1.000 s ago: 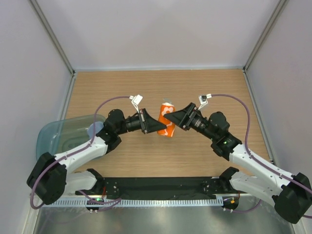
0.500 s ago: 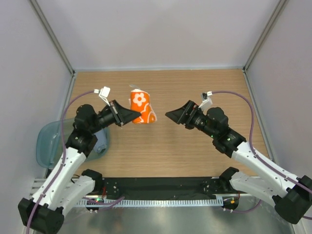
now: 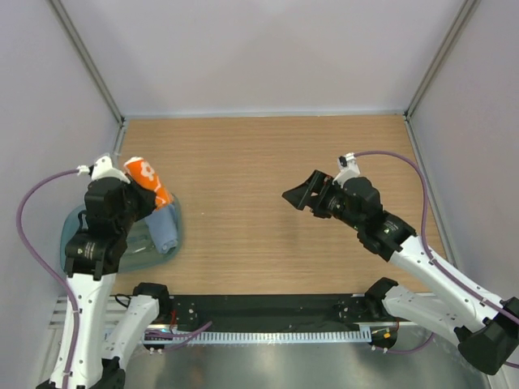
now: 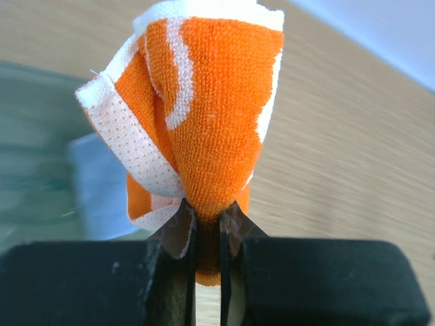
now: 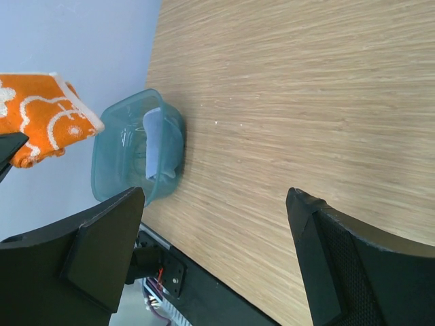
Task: Roll the towels
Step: Place the rolled towel into the container
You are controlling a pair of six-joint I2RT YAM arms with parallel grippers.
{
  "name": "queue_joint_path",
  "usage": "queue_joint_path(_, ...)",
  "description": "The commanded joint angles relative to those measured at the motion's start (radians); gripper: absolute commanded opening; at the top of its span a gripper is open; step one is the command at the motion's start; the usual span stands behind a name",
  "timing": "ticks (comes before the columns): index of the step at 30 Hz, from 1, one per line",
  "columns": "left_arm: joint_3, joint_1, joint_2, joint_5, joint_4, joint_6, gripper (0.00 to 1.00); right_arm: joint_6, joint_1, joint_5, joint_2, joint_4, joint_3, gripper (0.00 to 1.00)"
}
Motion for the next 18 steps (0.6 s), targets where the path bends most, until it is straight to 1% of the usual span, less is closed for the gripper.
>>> queue_joint_path(1,0.054,0.015,0.032,-0.430,-0.227,0.088,0.00,-0.024,0.004,-0.004,-0.006,-0.011,0.029,0.93)
queue_joint_path(3,0.083,0.021,0.041,-0.503,-0.253,0.108,0.00,-0.016,0.002,-0.026,-0.006,-0.005,0.018,0.93)
queue_joint_path(6,0.095,0.029,0.049,-0.545,-0.276,0.113,0.00,-0.012,0.002,-0.058,-0.006,0.009,0.003,0.93)
queue_joint_path(7,0.103,0.031,0.077,-0.578,-0.295,0.111,0.00,-0.001,0.004,-0.067,-0.003,0.014,0.000,0.93)
queue_joint_path(10,0.114,0.044,0.145,-0.588,-0.325,0.105,0.00,0.008,0.004,-0.099,0.005,0.015,-0.010,0.93)
queue_joint_path(12,0.120,0.052,0.175,-0.589,-0.329,0.108,0.00,0.008,0.002,-0.107,0.009,0.009,-0.019,0.93)
queue_joint_path(16,0.138,0.057,0.242,-0.637,-0.321,0.131,0.00,0.015,0.002,-0.147,0.023,0.020,-0.045,0.93)
queue_joint_path(18,0.163,0.060,0.297,-0.700,-0.333,0.136,0.00,0.025,0.004,-0.167,0.029,0.037,-0.065,0.93)
